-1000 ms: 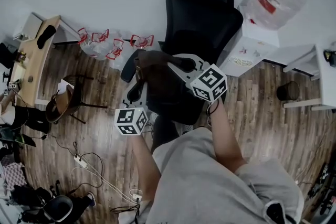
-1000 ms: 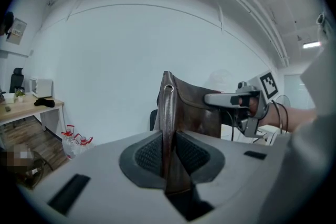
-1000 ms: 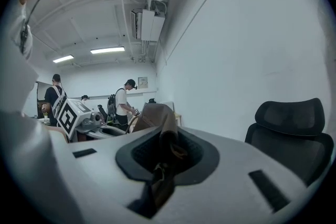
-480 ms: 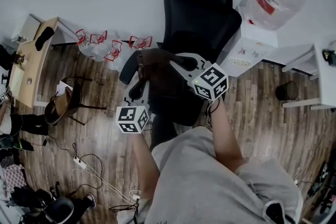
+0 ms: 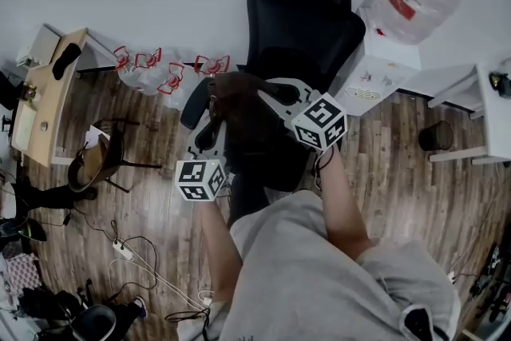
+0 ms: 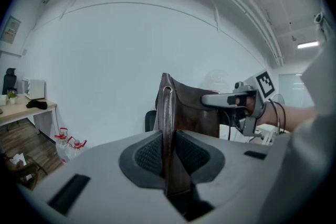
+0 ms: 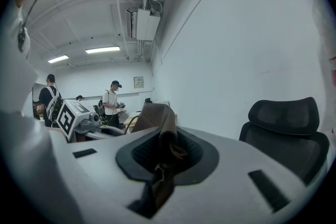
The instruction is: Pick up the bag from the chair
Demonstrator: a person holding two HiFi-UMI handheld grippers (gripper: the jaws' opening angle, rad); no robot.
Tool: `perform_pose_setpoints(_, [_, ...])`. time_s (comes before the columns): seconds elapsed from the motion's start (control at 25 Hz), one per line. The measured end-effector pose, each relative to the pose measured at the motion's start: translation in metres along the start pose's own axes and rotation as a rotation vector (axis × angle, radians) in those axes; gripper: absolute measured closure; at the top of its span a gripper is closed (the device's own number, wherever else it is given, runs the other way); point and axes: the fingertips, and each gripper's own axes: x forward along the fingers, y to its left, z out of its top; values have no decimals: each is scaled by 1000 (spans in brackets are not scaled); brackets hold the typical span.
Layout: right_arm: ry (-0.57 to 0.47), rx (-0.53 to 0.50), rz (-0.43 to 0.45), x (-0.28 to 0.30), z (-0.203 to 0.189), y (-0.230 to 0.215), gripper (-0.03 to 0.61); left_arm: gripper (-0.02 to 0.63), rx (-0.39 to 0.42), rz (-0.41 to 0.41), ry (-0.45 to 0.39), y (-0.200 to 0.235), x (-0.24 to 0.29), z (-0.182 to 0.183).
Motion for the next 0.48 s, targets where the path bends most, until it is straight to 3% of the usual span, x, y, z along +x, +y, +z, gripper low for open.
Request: perform_pose_setpoints(0.48, [-9, -21, -14, -6, 1, -4, 528, 555, 3, -13, 0, -5, 6, 1])
